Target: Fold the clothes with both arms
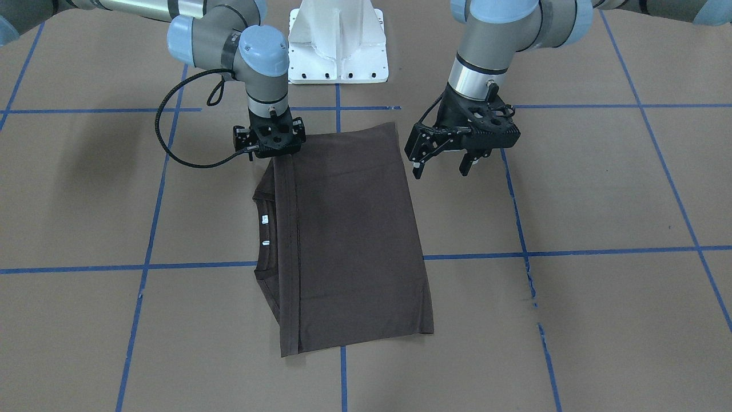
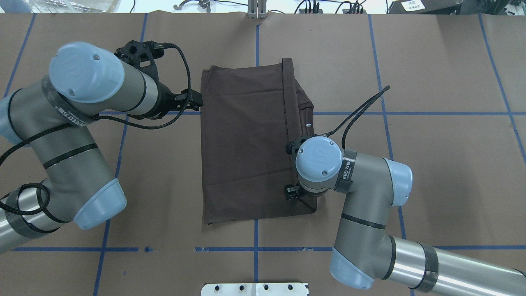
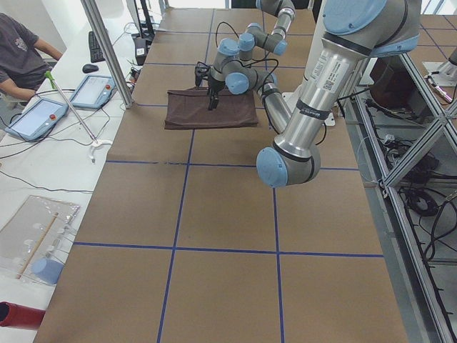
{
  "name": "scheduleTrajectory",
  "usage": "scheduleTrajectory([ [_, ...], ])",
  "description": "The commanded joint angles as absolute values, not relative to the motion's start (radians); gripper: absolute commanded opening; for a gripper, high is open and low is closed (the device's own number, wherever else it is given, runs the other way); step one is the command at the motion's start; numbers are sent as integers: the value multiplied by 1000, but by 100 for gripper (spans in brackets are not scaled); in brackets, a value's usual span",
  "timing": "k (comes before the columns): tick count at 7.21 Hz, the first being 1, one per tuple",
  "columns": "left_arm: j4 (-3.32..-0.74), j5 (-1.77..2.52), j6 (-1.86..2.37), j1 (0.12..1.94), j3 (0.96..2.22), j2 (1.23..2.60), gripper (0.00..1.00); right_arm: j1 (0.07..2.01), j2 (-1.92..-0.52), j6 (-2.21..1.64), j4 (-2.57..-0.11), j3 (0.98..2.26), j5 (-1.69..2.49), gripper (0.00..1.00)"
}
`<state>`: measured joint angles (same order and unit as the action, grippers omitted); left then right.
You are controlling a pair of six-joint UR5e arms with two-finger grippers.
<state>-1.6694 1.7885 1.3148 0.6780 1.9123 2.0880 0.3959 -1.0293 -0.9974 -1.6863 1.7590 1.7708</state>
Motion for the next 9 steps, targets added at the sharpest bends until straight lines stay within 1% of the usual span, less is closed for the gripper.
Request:
scheduleTrajectory([
  [1, -1671, 1789, 1315, 678, 1913, 2088, 100, 396, -1003, -997, -1686, 1744, 1769, 100],
  [9, -1671, 1789, 1307, 678, 1914, 2088, 100, 399, -1017, -999, -1701, 1730, 1799, 100],
])
